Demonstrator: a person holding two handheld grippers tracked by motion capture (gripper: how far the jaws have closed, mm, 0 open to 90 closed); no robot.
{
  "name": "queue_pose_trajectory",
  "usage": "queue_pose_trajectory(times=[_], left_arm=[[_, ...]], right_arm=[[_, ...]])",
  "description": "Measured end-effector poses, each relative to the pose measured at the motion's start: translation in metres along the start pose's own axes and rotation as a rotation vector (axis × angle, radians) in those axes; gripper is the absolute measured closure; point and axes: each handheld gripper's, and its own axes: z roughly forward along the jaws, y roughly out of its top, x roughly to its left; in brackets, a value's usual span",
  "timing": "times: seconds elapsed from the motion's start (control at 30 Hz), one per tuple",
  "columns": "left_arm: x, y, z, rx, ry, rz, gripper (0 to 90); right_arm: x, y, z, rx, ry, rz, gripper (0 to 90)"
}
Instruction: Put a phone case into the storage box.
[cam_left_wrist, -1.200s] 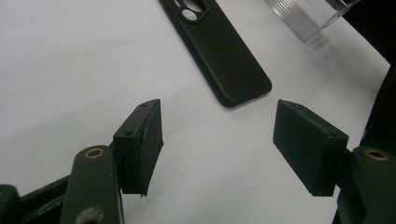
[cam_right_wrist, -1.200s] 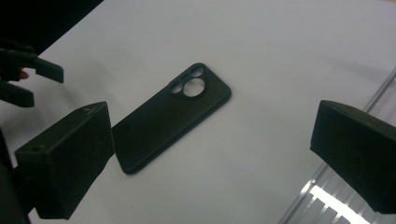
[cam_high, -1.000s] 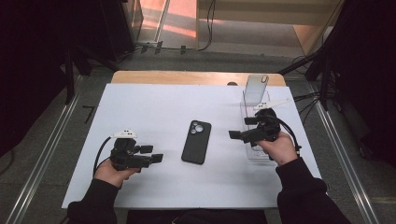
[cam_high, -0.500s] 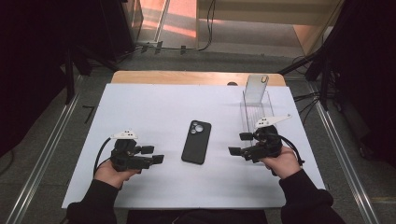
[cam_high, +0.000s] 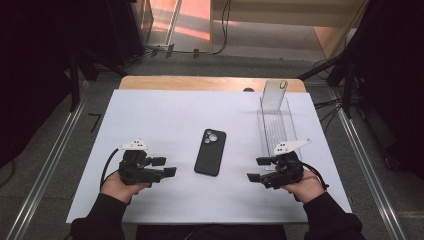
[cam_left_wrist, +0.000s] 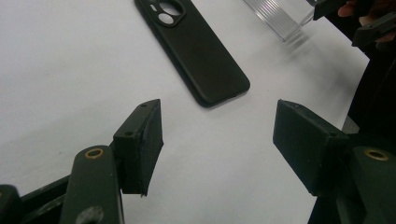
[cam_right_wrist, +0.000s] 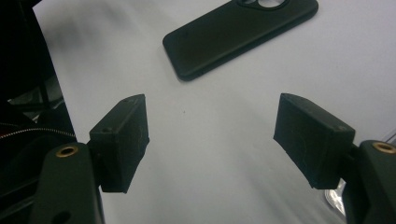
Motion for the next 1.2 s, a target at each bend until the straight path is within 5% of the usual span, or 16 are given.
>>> queue_pose_trajectory(times=[0.6,1.2], left_arm=[[-0.007,0.006,0.009,-0.003,-0.025,0.052,29.5],[-0.013,0.04,0.041,0.034,-0.069,0.07,31.4]], right_arm=[[-0.002,-0.004,0.003,0.014,0.0,-0.001,24.1],[-0.001,-0.012,-0.002,0.017,-0.02,0.004,24.0]])
